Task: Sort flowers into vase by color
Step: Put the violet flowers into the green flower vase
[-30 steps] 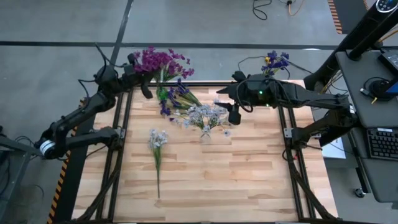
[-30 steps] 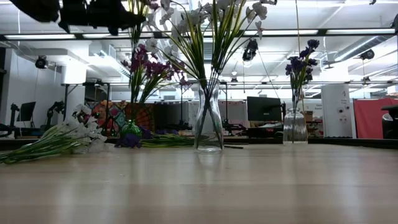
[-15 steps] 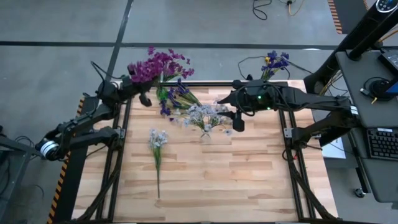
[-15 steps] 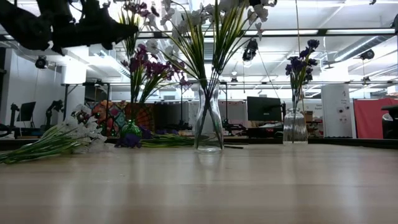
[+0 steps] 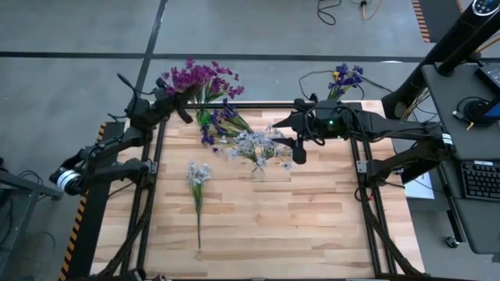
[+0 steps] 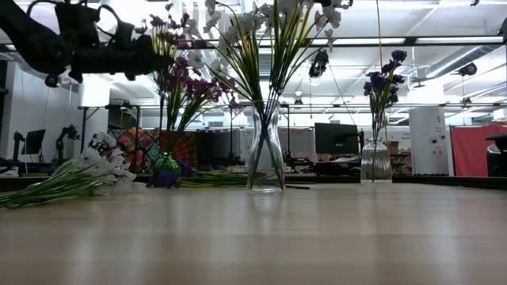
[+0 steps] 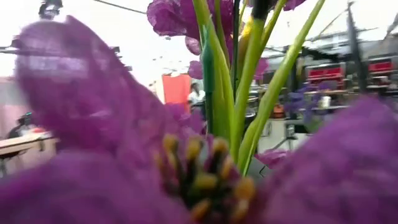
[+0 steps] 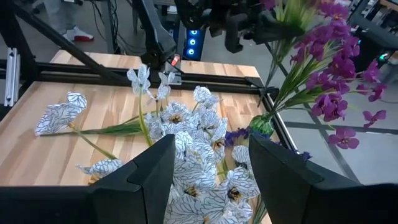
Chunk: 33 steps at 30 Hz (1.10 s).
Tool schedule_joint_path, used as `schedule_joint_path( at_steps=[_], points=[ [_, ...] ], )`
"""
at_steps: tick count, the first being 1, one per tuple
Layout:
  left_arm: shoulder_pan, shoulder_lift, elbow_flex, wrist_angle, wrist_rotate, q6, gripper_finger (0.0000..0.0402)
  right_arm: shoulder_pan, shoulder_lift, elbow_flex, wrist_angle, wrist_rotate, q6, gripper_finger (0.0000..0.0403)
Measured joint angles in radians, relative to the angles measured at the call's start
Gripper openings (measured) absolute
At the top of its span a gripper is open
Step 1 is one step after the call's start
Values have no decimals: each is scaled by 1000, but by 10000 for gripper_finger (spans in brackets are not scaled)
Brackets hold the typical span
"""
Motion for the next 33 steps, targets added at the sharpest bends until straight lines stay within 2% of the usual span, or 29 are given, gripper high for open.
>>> schedule_joint_path(
  at_steps=[9,17,33],
  points=[
    [20,157,1,219,6,-29,5,-1,2,0,17,3,-3,199],
    [30,265,22,281,7,-27,5,-3,2,0,17,70,-3,199],
    [58,215,19,268,6,-23,5,-3,2,0,17,79,14,199]
  ],
)
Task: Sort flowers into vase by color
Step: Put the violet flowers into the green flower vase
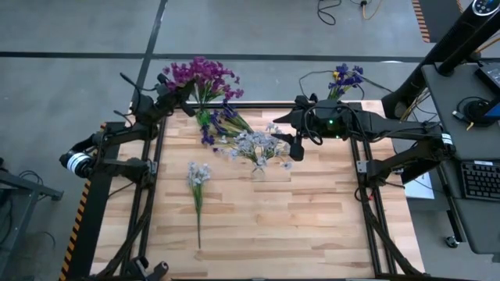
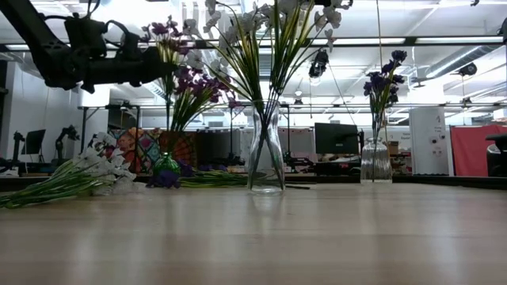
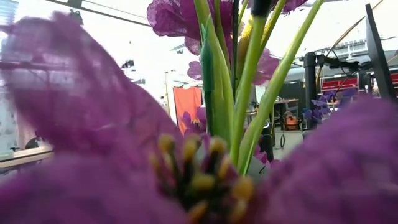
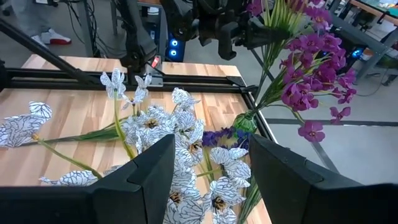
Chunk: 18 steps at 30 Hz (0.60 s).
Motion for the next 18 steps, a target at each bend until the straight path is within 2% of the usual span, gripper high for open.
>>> schedule_joint_path(
  at_steps=[18],
  points=[
    [6,16,-2,-42,-2,21,5,0,0,0,0,0,3,199]
  ],
)
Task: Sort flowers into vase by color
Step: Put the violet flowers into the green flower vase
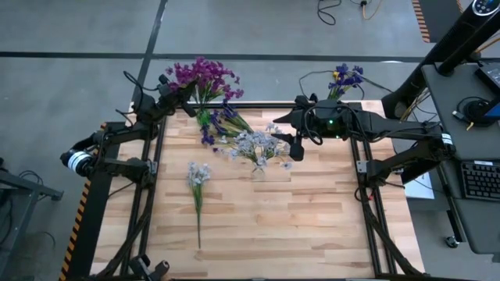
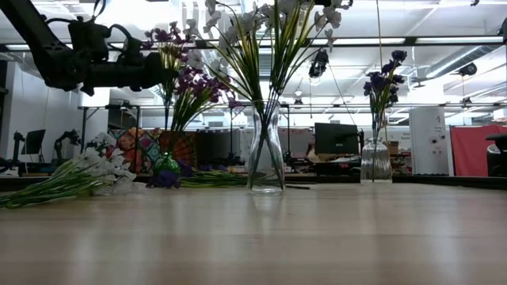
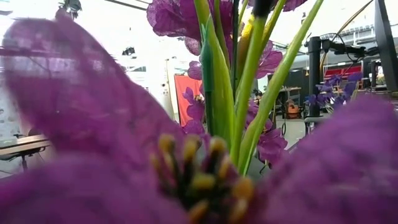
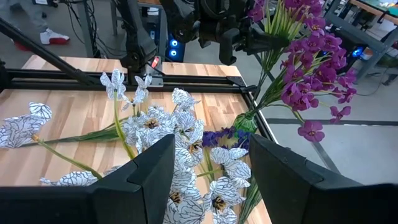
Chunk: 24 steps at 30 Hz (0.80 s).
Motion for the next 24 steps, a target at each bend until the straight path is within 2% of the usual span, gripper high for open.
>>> schedule_joint_path(
  at_steps=[24],
  points=[
    [0,39,0,16,-8,-37,17,1,0,0,0,0,7,199]
  ],
)
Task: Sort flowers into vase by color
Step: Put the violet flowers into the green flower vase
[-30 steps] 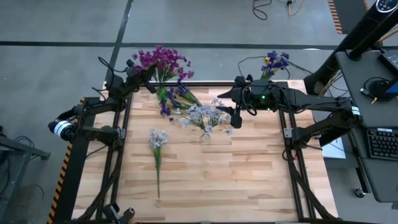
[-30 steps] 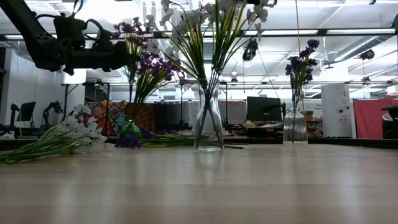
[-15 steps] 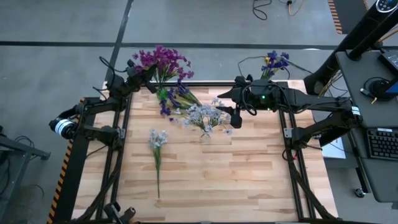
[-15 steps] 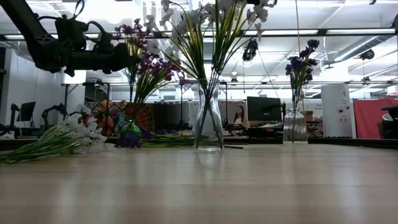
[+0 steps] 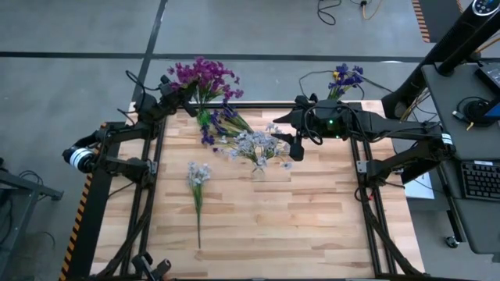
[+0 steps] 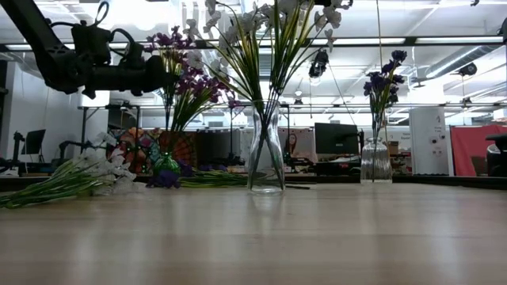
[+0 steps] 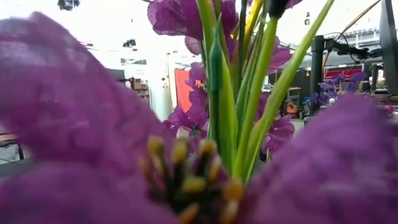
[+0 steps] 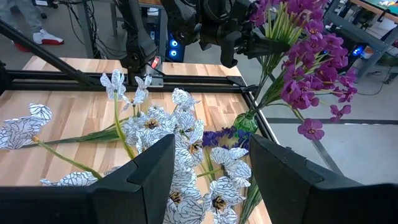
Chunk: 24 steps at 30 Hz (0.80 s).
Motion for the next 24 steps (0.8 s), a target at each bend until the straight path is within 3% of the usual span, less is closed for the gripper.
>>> schedule_joint_path(
  at_steps=[24],
  points=[
    [0,0,-13,-18,2,-21,20,0,0,0,-2,-1,9,199]
  ],
)
